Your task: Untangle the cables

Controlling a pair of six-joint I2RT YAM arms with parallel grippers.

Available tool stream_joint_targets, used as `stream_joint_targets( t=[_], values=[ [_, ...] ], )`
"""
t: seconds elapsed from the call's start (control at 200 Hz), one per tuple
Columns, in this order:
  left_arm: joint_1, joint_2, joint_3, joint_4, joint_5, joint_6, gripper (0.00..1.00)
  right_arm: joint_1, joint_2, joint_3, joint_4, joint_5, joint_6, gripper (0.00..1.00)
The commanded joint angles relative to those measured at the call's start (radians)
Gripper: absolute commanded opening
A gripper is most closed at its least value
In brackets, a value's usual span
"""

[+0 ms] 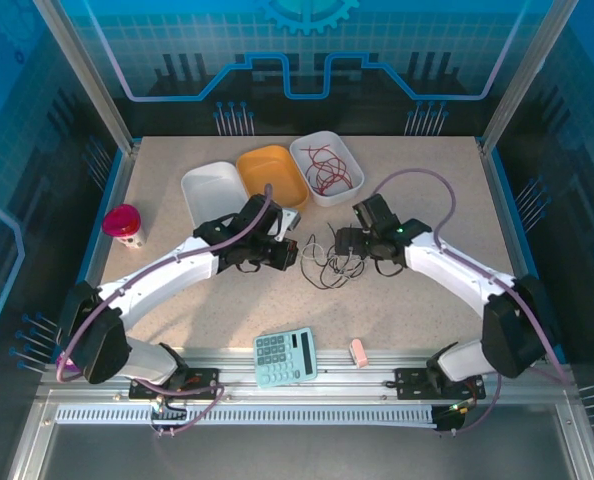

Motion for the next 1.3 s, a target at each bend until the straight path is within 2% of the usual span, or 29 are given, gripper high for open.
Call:
stream_joint_targets(
  t=[0.0,0.265,0.475,0.941,1.291],
  values=[
    [-0.004,-0.065,-0.007,-0.022,0.033,-0.022,0.00,0.023,0.078,0.064,-0.022,0.011,-0.018,1.00],
    [-0.004,-0.166,0.004,-0.011,0.009,-0.014,0.00,0.028,0.244,0.110,-0.021,-0.016,-0.007,1.00],
    [-0.004,-0.220,0.039,0.003,-0.007,0.004,0.00,0.023,0.310,0.095,-0.020,-0.018,0.016,0.99],
    [0.009,-0.341,0.200,0.053,-0.200,0.092,0.00,-0.042,0.275,0.001,0.017,-0.028,0.033,0.98],
    [0.047,-0.271,0.292,0.095,-0.350,0.116,0.00,-0.056,0.128,-0.032,0.027,-0.056,0.010,0.96]
  ],
)
